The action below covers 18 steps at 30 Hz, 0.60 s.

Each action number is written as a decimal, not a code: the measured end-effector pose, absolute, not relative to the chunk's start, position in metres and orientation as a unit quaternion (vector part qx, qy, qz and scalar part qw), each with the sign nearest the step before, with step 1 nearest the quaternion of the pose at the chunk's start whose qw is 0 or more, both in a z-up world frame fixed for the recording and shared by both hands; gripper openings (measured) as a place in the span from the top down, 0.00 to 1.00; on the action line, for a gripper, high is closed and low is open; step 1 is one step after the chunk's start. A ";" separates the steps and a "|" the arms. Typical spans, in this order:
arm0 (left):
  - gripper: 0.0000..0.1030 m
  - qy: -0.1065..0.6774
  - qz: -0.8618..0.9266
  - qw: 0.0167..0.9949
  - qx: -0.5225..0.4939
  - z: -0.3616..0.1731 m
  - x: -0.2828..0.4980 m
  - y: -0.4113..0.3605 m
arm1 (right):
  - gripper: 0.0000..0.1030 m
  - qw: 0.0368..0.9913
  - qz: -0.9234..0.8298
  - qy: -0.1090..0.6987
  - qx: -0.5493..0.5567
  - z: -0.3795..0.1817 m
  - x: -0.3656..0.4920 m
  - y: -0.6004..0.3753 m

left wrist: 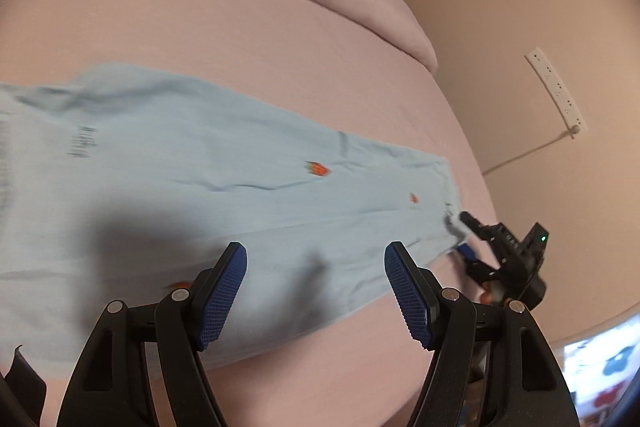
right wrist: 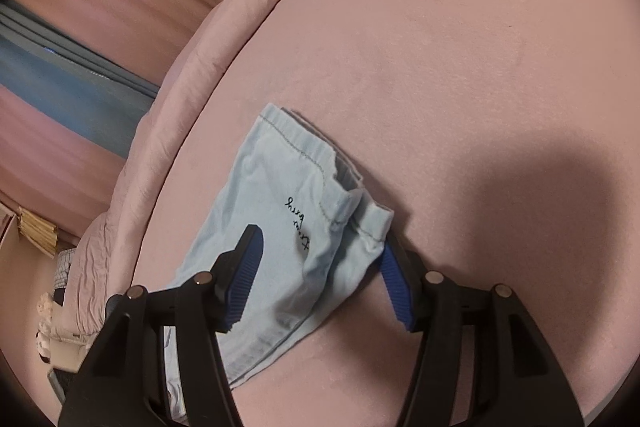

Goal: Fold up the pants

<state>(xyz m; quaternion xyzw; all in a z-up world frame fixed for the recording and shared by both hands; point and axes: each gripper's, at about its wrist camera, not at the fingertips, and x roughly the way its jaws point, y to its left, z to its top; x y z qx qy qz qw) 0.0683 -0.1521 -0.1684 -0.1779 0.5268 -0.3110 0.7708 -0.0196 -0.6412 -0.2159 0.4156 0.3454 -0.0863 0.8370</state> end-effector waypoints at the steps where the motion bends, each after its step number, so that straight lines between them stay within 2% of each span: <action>1: 0.32 0.531 -0.317 0.765 -0.177 -0.170 0.072 -0.163 | 0.44 0.838 -0.081 0.346 0.413 -0.215 -0.021 -0.640; 9: 0.32 0.567 -0.319 0.749 -0.126 -0.194 0.086 -0.213 | 0.49 0.841 -0.069 0.350 0.406 -0.220 -0.021 -0.642; 11: 0.32 0.558 -0.325 0.753 -0.123 -0.192 0.083 -0.209 | 0.54 0.838 -0.076 0.359 0.403 -0.219 -0.022 -0.643; 12: 0.32 0.555 -0.327 0.754 -0.126 -0.188 0.083 -0.204 | 0.59 0.838 -0.091 0.366 0.394 -0.216 -0.021 -0.643; 14: 0.32 0.537 -0.320 0.769 -0.130 -0.177 0.084 -0.186 | 0.54 0.863 -0.143 0.359 0.327 -0.197 -0.025 -0.633; 18: 0.32 0.498 -0.258 0.815 -0.146 -0.160 0.099 -0.114 | 0.53 0.905 -0.174 0.326 0.212 -0.165 -0.026 -0.605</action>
